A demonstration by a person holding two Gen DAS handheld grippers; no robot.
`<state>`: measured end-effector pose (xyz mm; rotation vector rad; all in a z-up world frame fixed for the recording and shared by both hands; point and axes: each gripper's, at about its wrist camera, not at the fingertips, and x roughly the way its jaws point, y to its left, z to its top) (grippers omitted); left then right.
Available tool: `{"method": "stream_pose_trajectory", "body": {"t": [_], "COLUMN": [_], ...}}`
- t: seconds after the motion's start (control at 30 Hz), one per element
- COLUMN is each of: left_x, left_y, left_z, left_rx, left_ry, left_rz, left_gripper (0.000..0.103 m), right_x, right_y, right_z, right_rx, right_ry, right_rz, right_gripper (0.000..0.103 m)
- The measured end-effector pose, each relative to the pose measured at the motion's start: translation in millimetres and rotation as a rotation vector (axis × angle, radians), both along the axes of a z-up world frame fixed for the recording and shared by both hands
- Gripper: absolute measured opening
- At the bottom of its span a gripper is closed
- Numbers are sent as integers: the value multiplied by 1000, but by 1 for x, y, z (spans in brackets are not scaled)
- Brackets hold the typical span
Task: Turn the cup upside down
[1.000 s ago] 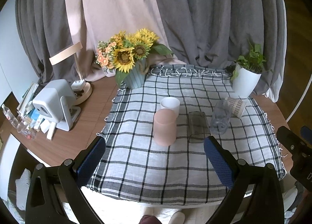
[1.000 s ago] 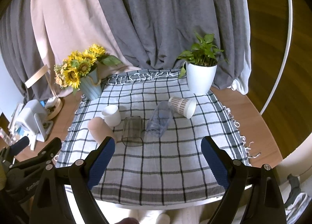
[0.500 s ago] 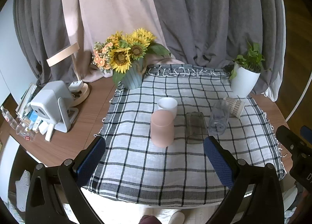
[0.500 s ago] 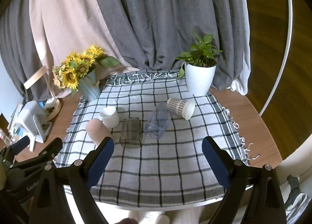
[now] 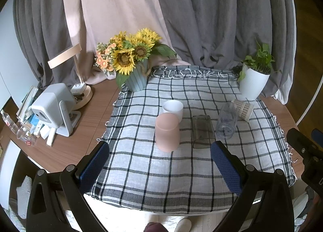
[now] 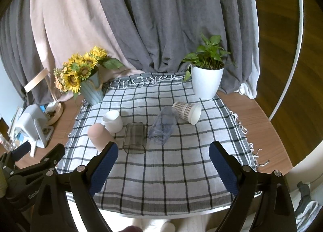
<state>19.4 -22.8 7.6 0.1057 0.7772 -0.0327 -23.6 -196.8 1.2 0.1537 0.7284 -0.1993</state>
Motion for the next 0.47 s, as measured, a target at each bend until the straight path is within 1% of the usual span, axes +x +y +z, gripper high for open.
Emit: {"method": "stream_pose_trajectory", "body": {"t": [0.47], "left_x": [0], "left_y": [-2], "left_z": [-1], "left_rx": [4], "left_ry": [0], "left_rz": [0], "left_gripper": [103], "right_x": [1], "right_y": [-3], "right_z": [-5], "right_rx": [1], "right_ry": [2], "right_rz": [-3], "right_gripper": [92]}}
